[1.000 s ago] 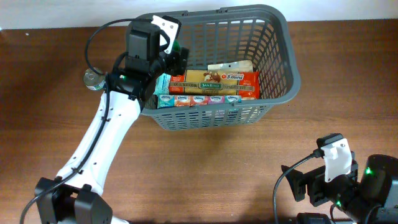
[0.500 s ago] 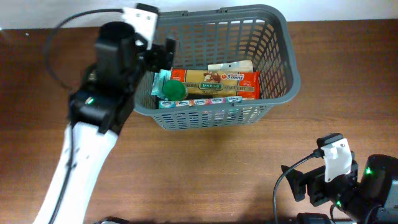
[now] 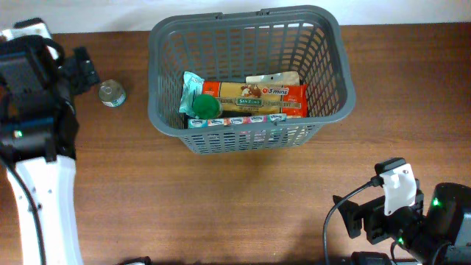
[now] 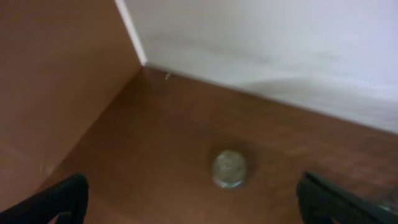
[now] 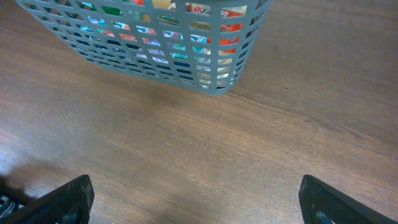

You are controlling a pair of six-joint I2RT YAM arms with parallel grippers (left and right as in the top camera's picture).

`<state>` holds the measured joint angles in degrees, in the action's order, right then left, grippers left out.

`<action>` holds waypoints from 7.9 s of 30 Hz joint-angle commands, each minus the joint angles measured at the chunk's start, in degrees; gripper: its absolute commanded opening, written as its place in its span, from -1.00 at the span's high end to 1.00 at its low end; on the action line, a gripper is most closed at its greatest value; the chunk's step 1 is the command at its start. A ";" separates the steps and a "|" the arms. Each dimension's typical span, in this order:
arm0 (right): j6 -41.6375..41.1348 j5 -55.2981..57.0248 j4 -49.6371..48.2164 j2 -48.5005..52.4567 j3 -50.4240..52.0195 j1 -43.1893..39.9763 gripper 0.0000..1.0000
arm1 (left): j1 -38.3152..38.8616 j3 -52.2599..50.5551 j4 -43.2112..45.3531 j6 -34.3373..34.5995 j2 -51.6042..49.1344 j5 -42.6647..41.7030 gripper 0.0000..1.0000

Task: Pack container
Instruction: 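Open the left gripper and move it to the tin can, then lower the left gripper over the tin can and grasp it, then lift the tin can and carry it over the basket, then lower the tin can into the basket and open the left gripper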

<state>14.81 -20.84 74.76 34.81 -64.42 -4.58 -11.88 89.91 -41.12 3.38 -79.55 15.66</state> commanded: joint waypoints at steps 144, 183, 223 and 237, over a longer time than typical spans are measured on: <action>-0.55 0.13 -0.17 0.04 0.20 -0.48 -0.98 | 25.09 49.86 -20.72 -12.63 -33.86 -24.52 0.14; -0.52 0.13 -0.17 0.04 0.20 -0.48 -0.98 | 31.76 49.77 -31.80 -13.40 -37.99 -28.37 -0.86; -0.52 0.13 -0.17 0.04 0.20 -0.48 -0.98 | 31.54 49.77 -34.14 -10.01 -31.82 -12.87 -0.98; -0.52 0.13 -0.17 0.04 0.20 -0.48 -0.98 | 31.61 49.75 -42.53 -9.88 -18.21 -9.60 -0.99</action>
<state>14.79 -20.84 74.74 34.81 -64.42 -4.60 19.77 138.78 -83.37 -7.27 -101.27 4.99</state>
